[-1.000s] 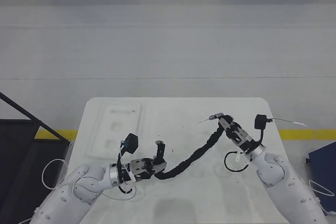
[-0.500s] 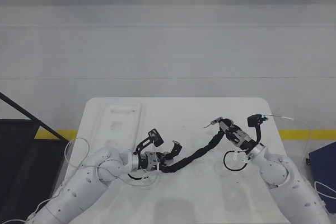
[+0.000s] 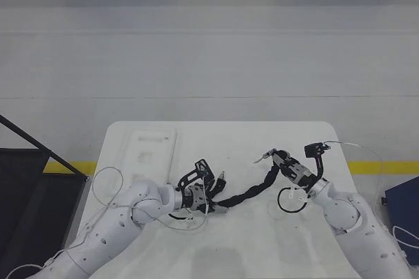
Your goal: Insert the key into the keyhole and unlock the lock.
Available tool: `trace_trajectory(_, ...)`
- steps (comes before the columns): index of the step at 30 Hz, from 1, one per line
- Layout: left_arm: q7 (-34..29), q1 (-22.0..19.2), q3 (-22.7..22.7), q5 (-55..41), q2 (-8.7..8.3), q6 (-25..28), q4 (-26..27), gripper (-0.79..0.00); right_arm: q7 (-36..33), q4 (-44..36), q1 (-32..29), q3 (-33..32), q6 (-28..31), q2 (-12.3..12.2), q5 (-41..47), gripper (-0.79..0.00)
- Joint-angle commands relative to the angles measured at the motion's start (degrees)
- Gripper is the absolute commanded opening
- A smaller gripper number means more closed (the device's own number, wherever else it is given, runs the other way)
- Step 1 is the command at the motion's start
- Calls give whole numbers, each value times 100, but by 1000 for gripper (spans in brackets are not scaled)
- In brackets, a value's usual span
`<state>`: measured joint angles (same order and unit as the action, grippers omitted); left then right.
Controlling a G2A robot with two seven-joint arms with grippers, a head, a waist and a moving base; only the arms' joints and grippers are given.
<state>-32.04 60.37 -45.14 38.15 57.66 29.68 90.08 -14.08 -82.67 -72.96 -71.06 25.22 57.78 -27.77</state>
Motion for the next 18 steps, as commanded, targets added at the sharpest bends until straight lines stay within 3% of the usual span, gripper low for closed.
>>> trace_trajectory(1,-30,-37,-21,125,5,-30,129,0,-191,23,73,15,-46,3,-54,-785)
trace_trajectory(6,265,90,-408,76,-60,-4,819,0,-655,156,396,104,-141,30,-110,-785)
trace_trajectory(7,434,157,-566,-19,-86,47,1010,0,-700,184,468,123,-152,36,-159,-665)
trace_trajectory(9,726,362,-916,-132,-154,154,1311,0,-756,228,572,168,-217,54,-226,-499)
trace_trajectory(14,1519,1098,-2128,-143,-370,670,1969,0,-773,459,802,311,-222,125,-28,-465)
trace_trajectory(15,1676,1284,-2449,-6,-418,735,2023,0,-778,531,855,347,-209,145,70,-422)
trace_trajectory(16,1856,1496,-2753,96,-460,845,2078,0,-791,614,911,380,-191,164,165,-366)
trace_trajectory(17,2094,1705,-3064,140,-497,1015,2122,0,-838,698,977,418,-178,179,184,-12)
trace_trajectory(18,2287,1929,-3343,173,-529,1190,2124,0,-862,775,1040,449,-193,192,173,0)
